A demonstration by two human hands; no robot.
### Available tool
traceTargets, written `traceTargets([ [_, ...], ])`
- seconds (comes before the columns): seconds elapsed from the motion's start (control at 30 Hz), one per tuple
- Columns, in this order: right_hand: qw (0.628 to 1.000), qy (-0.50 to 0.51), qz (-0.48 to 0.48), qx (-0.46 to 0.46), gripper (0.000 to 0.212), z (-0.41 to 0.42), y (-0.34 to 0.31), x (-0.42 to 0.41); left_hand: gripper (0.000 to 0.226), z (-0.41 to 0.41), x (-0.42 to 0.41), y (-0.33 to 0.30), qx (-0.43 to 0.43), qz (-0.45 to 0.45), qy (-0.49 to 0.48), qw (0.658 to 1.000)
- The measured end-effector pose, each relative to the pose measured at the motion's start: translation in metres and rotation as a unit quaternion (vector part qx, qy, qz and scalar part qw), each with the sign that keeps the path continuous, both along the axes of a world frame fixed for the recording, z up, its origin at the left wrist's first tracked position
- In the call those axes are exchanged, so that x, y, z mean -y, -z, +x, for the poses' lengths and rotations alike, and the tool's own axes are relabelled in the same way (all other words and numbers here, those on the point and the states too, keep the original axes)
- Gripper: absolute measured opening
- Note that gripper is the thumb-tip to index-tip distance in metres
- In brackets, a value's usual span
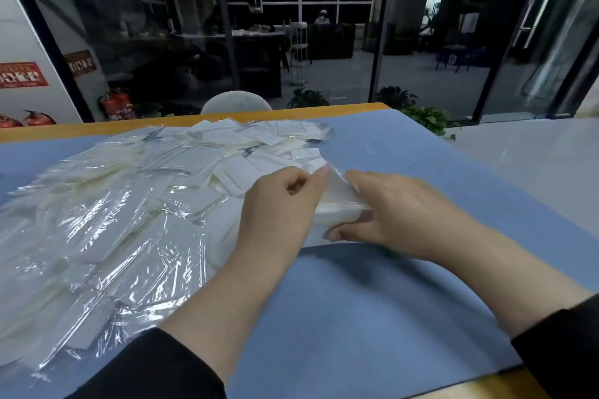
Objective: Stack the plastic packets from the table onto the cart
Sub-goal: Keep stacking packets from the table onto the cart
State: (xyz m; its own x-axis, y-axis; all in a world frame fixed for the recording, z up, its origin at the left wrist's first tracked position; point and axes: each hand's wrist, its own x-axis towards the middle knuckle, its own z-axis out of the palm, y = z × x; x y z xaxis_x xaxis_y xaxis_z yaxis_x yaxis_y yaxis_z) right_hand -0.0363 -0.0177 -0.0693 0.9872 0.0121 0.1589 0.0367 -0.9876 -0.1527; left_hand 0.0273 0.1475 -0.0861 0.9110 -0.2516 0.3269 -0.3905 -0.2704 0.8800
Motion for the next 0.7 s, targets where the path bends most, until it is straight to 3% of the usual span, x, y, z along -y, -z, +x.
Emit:
traceTargets([
  [0.17, 0.998, 0.049, 0.038, 0.009, 0.06, -0.004, 0.002, 0.015, 0.042, 0.012, -0.005, 0.006, 0.026, -0.035, -0.01, 0.999],
  [0.3, 0.987, 0.066, 0.149, 0.011, 0.063, -0.019, 0.015, 0.04, 0.02, 0.012, -0.005, 0.007, 0.01, -0.01, 0.013, 1.0],
  [0.53, 0.952, 0.024, 0.296, 0.068, 0.057, -0.024, 0.029, 0.043, 0.061, 0.001, -0.002, 0.002, -0.01, 0.029, 0.087, 0.996],
  [0.7, 0.932, -0.047, 0.341, 0.117, 0.062, -0.019, 0.037, 0.03, 0.05, 0.001, -0.003, 0.002, 0.0, 0.022, 0.037, 0.999],
])
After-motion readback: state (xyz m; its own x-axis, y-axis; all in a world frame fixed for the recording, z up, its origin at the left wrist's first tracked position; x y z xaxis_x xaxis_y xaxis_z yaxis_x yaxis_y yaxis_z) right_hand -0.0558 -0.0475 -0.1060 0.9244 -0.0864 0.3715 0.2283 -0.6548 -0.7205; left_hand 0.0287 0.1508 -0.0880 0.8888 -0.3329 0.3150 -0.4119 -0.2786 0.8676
